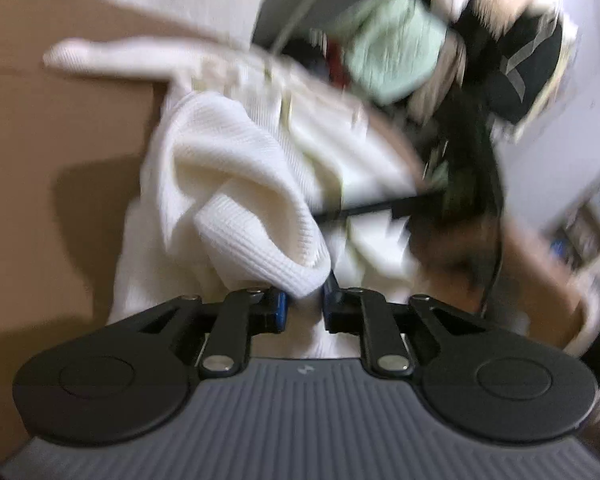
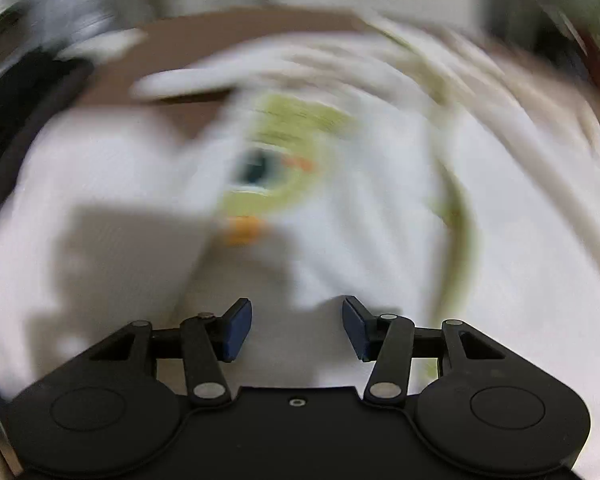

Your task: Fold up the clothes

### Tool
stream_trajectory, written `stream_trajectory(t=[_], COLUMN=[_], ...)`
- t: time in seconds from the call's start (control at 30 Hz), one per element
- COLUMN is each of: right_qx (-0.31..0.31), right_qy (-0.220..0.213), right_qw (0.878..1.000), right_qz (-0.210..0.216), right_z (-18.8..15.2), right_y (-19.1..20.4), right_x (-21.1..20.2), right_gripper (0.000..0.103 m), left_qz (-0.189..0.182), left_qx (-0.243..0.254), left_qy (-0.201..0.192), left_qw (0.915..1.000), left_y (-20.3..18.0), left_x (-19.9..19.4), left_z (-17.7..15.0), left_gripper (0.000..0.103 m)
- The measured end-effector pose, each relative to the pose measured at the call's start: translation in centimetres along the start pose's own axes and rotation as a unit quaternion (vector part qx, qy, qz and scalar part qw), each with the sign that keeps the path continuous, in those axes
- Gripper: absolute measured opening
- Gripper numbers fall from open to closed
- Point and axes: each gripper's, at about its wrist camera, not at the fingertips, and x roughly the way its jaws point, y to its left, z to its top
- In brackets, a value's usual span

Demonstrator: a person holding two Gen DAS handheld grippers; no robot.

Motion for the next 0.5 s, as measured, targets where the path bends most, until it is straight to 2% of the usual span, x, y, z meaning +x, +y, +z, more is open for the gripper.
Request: stream_trajectory(t=[0.03, 0.1, 0.17, 0.2, 0.27, 0.33, 0.37, 0.4, 0.43, 0.5], right_qx=[0.034, 0.075, 0.07, 0.063, 0.044, 0.021, -0.002, -0.031, -0.059, -0.084], right_qy=[0.001, -0.016, -0.052, -0.069, -0.093, -0.095, -0.085, -0.068, -0.052, -0.049], right_qw=[0.999, 0.996, 0.993, 0.99, 0.974, 0.959, 0.954, 0.954, 0.953, 0.957], right_qz=[0.01, 0.042, 0.076, 0.109, 0.2, 0.268, 0.286, 0.29, 0.293, 0.273], right_z=[0.2, 0.3, 0.5, 0.3, 0.1, -0.4, -0.4, -0.6, -0.7, -0.6], right_y=[-1.3, -2.7, -2.5, -1.9, -0.4, 0.9, 2.2, 3.5, 4.7, 6.3], right_x=[-0.1, -0.9, -2.3, -3.1, -4.2, -4.9, -4.6, -4.1, -3.6, -3.0], right_gripper=[0.055, 0.055, 0.056, 0.056, 0.057, 0.067, 0.073, 0.085, 0.091, 0.091], left_qz=[0.006, 0.008, -0.009, -0.014, -0.023, -0.015, -0.003, 0.009, 0.018, 0.021], left_qx=[0.009, 0.023, 0.022, 0.026, 0.033, 0.031, 0.028, 0.023, 0.015, -0.003], left_qy=[0.006, 0.006, -0.007, -0.014, -0.027, -0.019, -0.01, -0.002, -0.001, -0.004], left_qw=[0.9999, 0.9997, 0.9997, 0.9995, 0.9988, 0.9992, 0.9996, 0.9997, 0.9997, 0.9998], left_y=[-0.1, -0.4, -0.2, -0.2, 0.0, 0.5, 1.0, 1.5, 2.1, 3.3], left_x=[0.3, 0.2, -0.4, -0.7, -1.2, -0.8, -0.8, -0.9, -0.8, -1.1], left_z=[-0.3, -0.8, -0.3, -0.3, -0.1, 0.2, 0.2, 0.2, 0.3, 0.4], left_gripper=[0.023, 0.041, 0.042, 0.044, 0.047, 0.048, 0.049, 0.05, 0.05, 0.05])
